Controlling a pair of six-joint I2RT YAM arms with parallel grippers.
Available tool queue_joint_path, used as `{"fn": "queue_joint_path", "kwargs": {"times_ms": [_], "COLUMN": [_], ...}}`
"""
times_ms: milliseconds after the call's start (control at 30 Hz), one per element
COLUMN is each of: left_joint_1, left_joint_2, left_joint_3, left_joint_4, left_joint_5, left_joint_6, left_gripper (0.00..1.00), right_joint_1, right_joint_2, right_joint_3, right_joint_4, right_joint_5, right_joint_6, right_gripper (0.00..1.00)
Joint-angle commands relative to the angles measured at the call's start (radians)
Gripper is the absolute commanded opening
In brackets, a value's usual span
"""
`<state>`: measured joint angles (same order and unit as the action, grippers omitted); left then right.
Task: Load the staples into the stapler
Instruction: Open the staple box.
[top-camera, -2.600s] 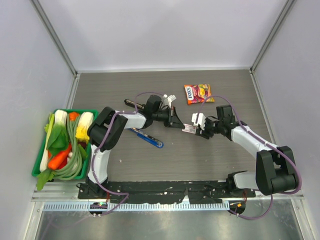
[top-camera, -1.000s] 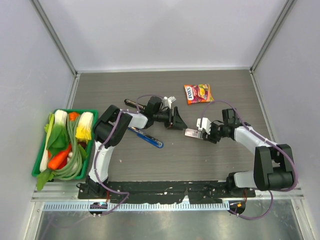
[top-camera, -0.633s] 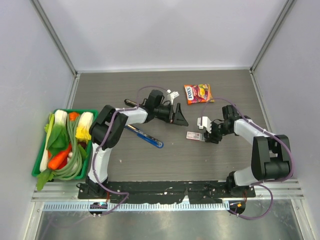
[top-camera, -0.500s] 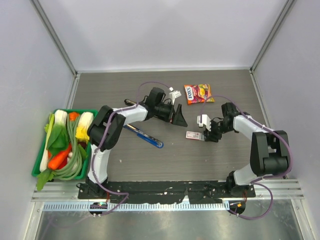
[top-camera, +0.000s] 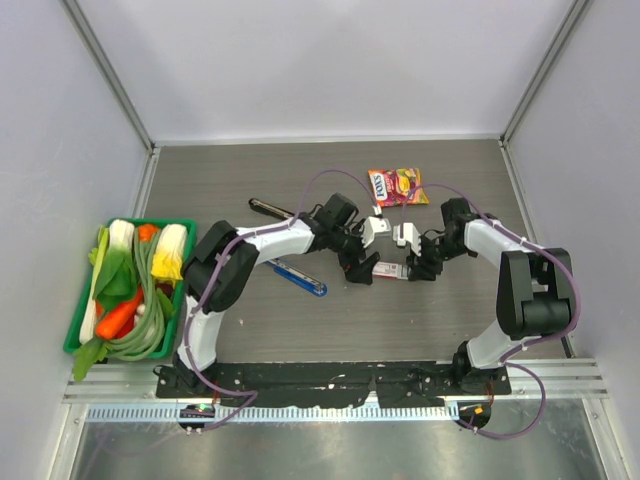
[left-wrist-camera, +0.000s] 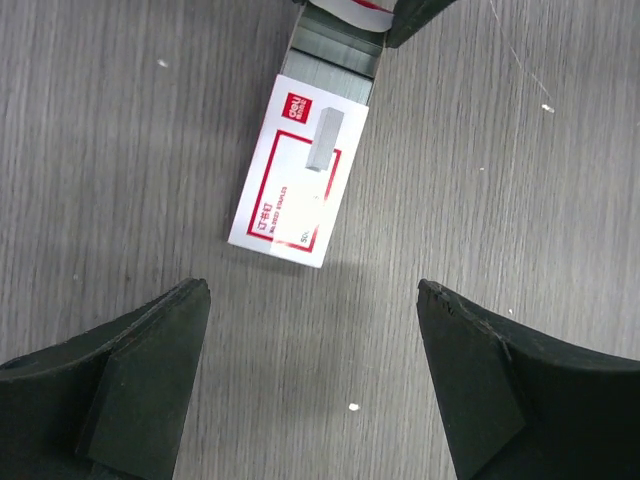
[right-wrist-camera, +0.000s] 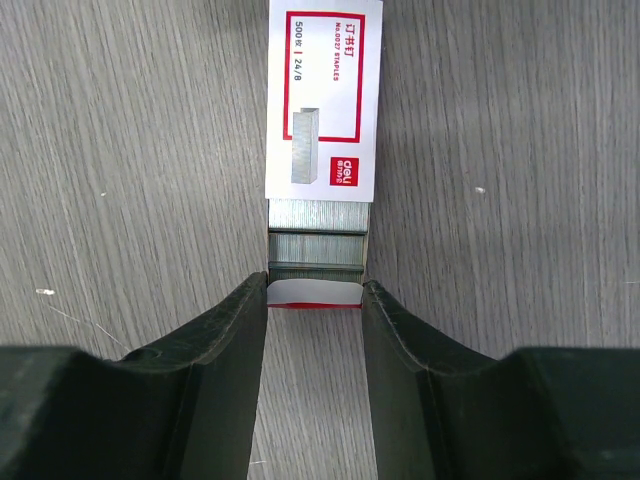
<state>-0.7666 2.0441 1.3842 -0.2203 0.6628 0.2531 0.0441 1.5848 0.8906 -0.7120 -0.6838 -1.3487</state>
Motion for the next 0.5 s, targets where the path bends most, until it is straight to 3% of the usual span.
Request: {"fn": "queue_joint_path", "kwargs": {"times_ms": [0, 267, 467], "left_joint_1": [-0.023, -0.034, -0.033], "left_joint_2": [-0.004, 0.024, 0.018], "left_joint_3": [-0.001, 0.004, 0.007], "left_joint_4": [0.016, 0.079, 0.104], "left_joint_5": [-0.071, -0.104, -0.054], "left_joint_6": [0.132, 0.149, 0.100], "left_gripper": [0.89, 0.89, 0.89], "right_joint_1": [-0.003, -0.003, -0.007], "right_joint_2": [-0.003, 0.001, -0.006], "right_joint_3": [0.030, 0.041, 0.062], "right_joint_4": [-0.021, -0.066, -0.130], "right_joint_5": [-0.031, -0.025, -0.055], "right_joint_6": [-0.003, -0.032, -0.059], "right_gripper": [0.42, 0.42, 0.41]}}
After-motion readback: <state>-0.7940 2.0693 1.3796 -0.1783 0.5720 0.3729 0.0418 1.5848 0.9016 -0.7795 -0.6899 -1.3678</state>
